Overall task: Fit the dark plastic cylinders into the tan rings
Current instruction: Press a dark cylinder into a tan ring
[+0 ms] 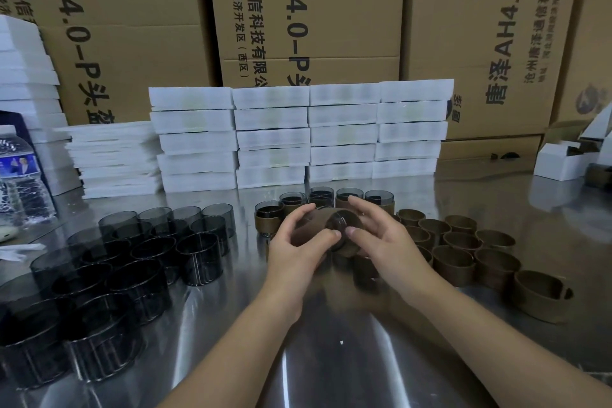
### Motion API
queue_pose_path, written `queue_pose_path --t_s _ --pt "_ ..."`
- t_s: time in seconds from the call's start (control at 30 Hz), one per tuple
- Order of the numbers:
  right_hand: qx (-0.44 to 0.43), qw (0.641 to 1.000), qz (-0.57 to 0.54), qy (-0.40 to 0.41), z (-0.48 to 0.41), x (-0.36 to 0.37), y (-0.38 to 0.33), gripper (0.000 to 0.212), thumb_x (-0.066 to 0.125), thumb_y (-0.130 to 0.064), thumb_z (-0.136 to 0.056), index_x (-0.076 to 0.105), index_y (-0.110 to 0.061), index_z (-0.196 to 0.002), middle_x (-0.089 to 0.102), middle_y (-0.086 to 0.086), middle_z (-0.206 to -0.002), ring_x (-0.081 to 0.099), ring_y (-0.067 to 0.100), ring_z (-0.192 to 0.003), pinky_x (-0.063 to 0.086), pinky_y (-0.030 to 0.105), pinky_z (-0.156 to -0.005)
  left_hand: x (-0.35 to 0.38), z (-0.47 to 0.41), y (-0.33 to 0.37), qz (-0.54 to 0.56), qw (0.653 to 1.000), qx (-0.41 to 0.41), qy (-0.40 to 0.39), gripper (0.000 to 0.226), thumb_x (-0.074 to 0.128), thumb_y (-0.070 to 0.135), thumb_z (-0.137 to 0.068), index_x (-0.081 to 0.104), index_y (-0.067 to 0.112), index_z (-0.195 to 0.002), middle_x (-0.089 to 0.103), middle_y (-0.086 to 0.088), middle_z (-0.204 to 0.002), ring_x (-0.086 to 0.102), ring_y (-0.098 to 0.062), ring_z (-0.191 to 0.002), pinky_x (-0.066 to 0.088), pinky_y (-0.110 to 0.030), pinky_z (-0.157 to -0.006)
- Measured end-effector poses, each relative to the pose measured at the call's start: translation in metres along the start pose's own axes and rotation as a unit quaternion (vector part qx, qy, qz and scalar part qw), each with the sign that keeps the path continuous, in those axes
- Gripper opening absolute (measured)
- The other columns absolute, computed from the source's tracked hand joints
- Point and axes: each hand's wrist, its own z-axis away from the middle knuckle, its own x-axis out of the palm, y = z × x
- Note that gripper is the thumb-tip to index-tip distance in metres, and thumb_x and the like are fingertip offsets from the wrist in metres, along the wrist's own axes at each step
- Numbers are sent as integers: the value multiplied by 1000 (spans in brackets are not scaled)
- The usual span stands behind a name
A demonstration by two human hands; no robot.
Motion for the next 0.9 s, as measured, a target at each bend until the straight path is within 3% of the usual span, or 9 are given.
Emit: queue_pose_path --t_s 0.1,0.2,0.3,0.4,0.47,0.6,0.73,0.9 --pt "3 1000 -10 -3 -2 -1 1 42 56 -6 -95 54 -25 -133 72 -10 -103 67 9 -102 52 30 -93 0 1 1 -3 1000 5 4 44 79 11 -61 71 35 -97 73 -5 -102 72 -20 -93 58 -28 -78" --pt "10 999 -35 -8 -3 -2 2 40 57 -6 -94 56 -22 -131 74 -10 -99 69 3 -90 53 17 -73 0 2 2 -10 1000 8 4 39 78 3 -71 72 34 -95 72 -3 -99 72 -19 -90 58 -27 -74" --pt "6 999 -42 -18 -3 -3 3 39 60 -7 -93 57 -23 -129 74 -9 -86 70 5 -84 51 16 -67 -1 1 4 -14 1000 5 8 32 74 2 -79 73 31 -91 73 4 -88 71 -14 -82 58 -25 -67" --pt "2 998 -62 -14 -3 -3 0 39 67 -17 -87 60 -22 -125 71 -10 -79 69 8 -88 56 23 -72 0 2 6 12 1000 -21 8 22 72 11 -83 72 26 -100 74 -3 -99 71 -18 -91 61 -32 -72" --pt "1 997 -80 2 -3 -3 -1 46 71 -37 -76 65 -22 -119 73 -9 -87 69 12 -95 57 29 -78 1 3 8 34 999 -42 -1 23 71 17 -85 71 22 -107 73 -9 -109 70 -22 -97 61 -35 -74" --pt "32 997 -64 -5 -2 -1 -2 66 57 -70 -62 71 -25 -107 74 -3 -104 68 15 -103 53 31 -84 3 3 11 65 995 -63 -35 44 76 30 -72 69 18 -115 72 -13 -110 71 -22 -87 60 -38 -73" --pt "89 989 -101 -69 -2 3 -1 66 51 -75 -63 72 -29 -105 75 0 -104 71 19 -99 54 35 -88 2 3 11 68 994 -67 -55 76 78 43 -54 65 13 -123 72 -14 -113 71 -27 -94 61 -37 -73" --pt "81 988 -116 -68 -1 4 -3 59 45 -71 -72 73 -28 -102 75 5 -103 71 21 -98 54 41 -91 4 4 11 103 989 -80 -62 81 78 44 -53 63 10 -125 72 -15 -112 73 -27 -89 59 -33 -63"
